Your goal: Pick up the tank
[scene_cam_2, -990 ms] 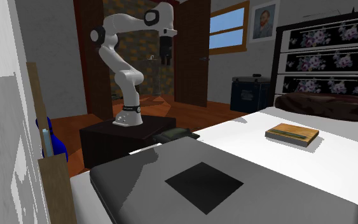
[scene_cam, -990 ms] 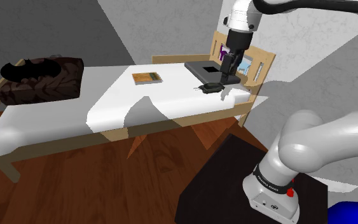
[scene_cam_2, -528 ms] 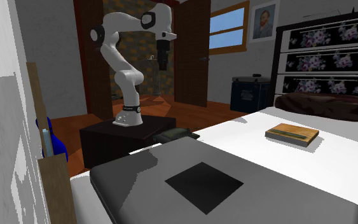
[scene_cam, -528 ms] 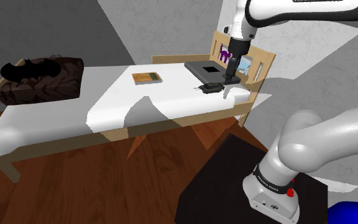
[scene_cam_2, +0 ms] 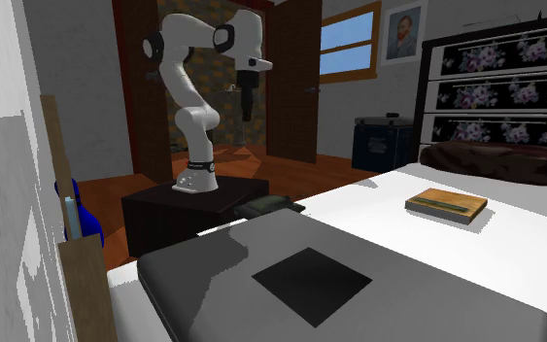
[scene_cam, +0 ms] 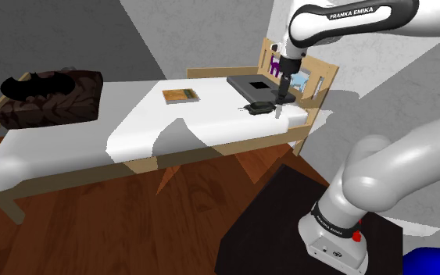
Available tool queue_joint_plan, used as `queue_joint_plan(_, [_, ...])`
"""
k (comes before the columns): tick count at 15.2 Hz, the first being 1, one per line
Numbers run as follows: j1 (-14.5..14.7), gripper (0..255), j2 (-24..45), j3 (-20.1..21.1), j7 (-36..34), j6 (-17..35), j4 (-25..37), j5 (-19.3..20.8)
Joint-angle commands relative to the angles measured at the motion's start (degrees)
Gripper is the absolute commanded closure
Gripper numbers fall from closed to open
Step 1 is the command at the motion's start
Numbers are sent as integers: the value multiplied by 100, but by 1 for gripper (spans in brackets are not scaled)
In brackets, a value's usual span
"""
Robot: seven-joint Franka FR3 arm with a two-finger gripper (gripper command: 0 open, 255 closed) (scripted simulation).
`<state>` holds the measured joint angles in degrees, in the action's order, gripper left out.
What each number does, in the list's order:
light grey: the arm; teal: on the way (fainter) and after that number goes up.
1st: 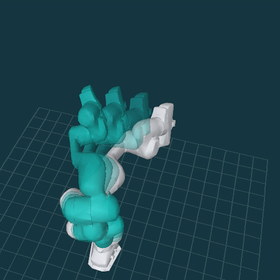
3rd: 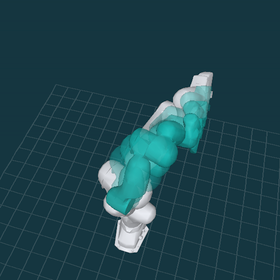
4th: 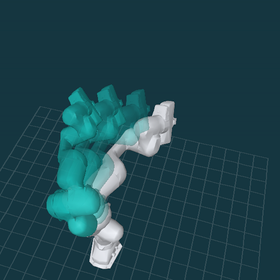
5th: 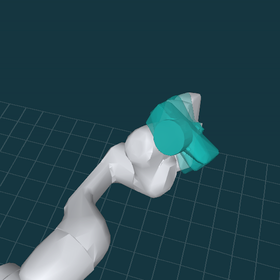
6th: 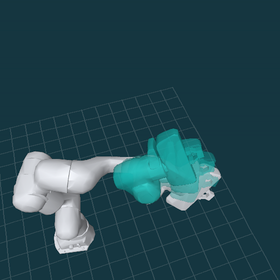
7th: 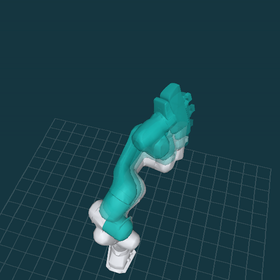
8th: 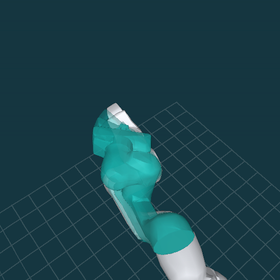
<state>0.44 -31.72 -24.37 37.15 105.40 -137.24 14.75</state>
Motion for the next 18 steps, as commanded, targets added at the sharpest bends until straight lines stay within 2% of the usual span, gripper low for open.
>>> queue_joint_plan(1, [72, 0, 441, -308, 471, 261, 219, 30])
queue_joint_plan(6, [270, 0, 1523, -985, 1635, 822, 783, -170])
queue_joint_plan(11, [402, 0, 2834, -1532, 2983, 1263, 1543, -851])
queue_joint_plan(14, [297, 0, 3705, -1661, 3845, 1406, 2105, -1457])
queue_joint_plan(18, [-118, 0, 4830, -1527, 4859, 1420, 2991, -2223])
